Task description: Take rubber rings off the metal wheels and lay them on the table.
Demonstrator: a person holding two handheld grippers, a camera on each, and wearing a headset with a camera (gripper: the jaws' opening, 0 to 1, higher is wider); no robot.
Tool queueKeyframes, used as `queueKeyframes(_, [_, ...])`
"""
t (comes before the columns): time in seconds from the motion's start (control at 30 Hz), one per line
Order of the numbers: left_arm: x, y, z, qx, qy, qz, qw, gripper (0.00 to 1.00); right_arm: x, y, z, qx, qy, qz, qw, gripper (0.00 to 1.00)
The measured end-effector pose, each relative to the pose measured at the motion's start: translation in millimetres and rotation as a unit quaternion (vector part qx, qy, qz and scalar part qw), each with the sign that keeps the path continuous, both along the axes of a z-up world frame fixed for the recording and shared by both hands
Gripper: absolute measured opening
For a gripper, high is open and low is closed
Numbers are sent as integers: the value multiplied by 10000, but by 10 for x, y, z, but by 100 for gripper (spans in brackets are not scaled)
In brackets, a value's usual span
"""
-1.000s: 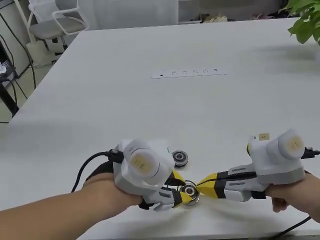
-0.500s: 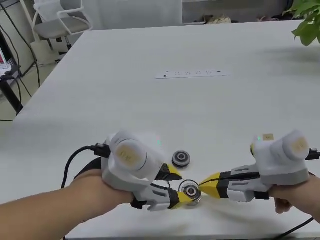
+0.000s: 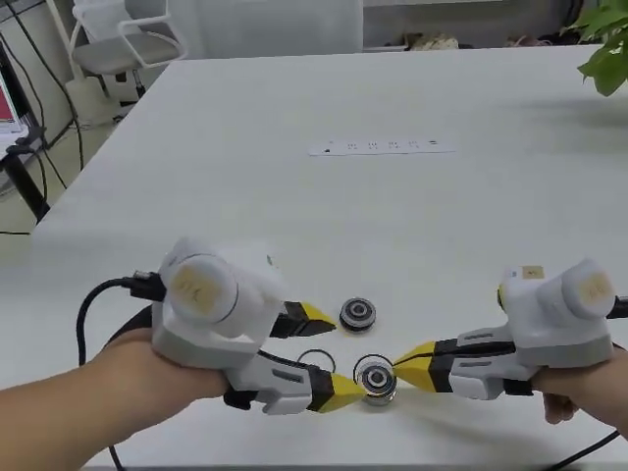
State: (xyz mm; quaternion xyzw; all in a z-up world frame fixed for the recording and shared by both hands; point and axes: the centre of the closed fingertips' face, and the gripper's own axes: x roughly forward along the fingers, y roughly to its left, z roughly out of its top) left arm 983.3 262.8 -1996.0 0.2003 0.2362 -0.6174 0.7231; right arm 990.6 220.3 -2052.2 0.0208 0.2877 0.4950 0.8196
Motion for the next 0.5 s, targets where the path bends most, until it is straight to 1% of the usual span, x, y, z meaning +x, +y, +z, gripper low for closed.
queueKeyframes(0.17, [14,73,105,-152,13,148,9998,49,6,-2,40,41,-10,-18,10000,0])
queueKeyframes(0.33, [30,173,193,-254,-43,268,9993,53,18,-4,93,60,-37,-21,10000,0])
queueKeyframes(0.5, [71,290,261,-339,-98,435,9984,57,20,23,162,90,-73,39,9999,0])
